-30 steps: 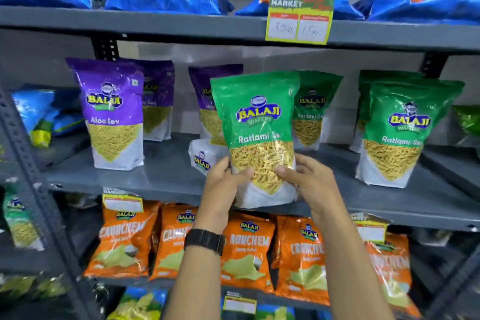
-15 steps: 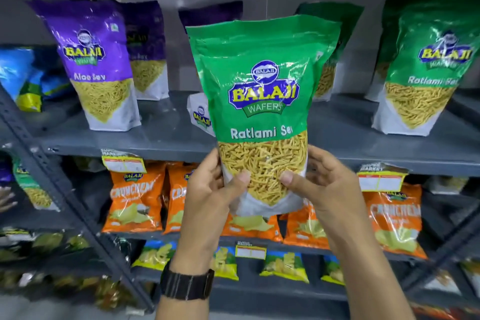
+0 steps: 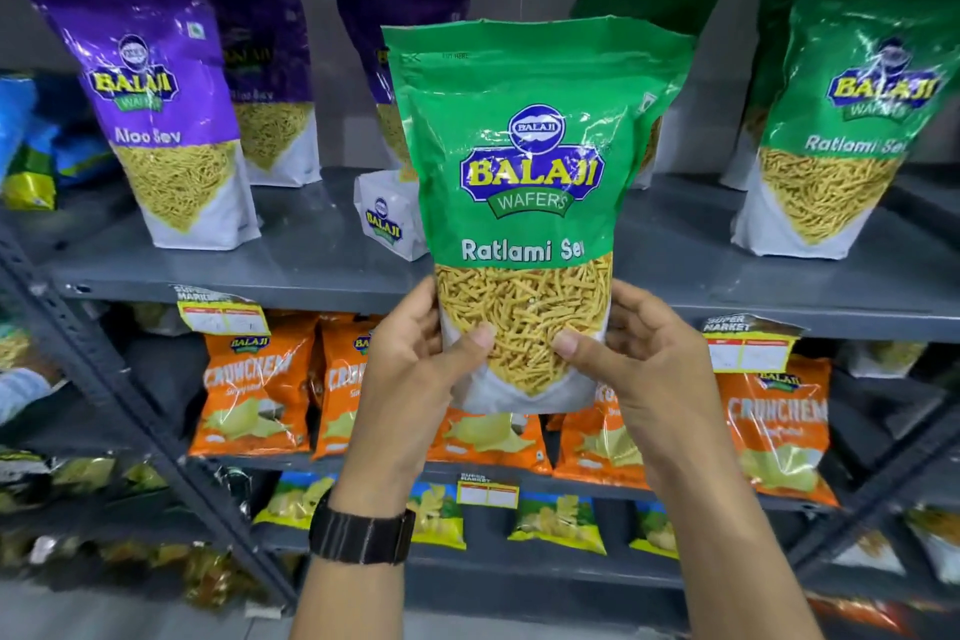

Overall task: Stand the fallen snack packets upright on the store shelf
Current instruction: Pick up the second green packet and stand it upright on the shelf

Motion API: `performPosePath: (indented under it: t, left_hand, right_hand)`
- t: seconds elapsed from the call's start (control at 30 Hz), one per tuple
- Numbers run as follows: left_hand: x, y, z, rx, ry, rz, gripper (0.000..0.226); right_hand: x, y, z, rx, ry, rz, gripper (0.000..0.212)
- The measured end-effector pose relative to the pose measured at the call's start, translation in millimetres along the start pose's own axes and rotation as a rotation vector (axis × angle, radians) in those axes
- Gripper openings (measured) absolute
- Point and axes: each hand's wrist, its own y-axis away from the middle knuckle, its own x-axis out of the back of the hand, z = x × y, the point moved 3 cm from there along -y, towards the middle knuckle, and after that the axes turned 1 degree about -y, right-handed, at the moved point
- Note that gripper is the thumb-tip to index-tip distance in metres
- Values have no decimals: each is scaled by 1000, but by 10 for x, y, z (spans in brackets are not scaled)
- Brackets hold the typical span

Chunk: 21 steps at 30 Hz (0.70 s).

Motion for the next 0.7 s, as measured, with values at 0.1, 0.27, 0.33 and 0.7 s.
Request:
performPosePath:
  t: [0.1, 0.27, 0.33, 0.7]
  left_hand:
    - [-125, -239, 52, -29, -22, -47, 44]
    - [-435, -995, 23, -56, -137, -128, 44]
    - [-583, -1316, -29, -70, -176, -139, 45]
    - [-996, -1956, -472, 82, -236, -140, 54]
  right_hand:
    - [94, -222, -112, 21, 6, 27, 48]
    - [308, -973, -266, 49, 92, 46, 48]
    - [374, -1290, -287, 35, 133, 53, 55]
    - [568, -1931, 149, -54, 207, 185, 55]
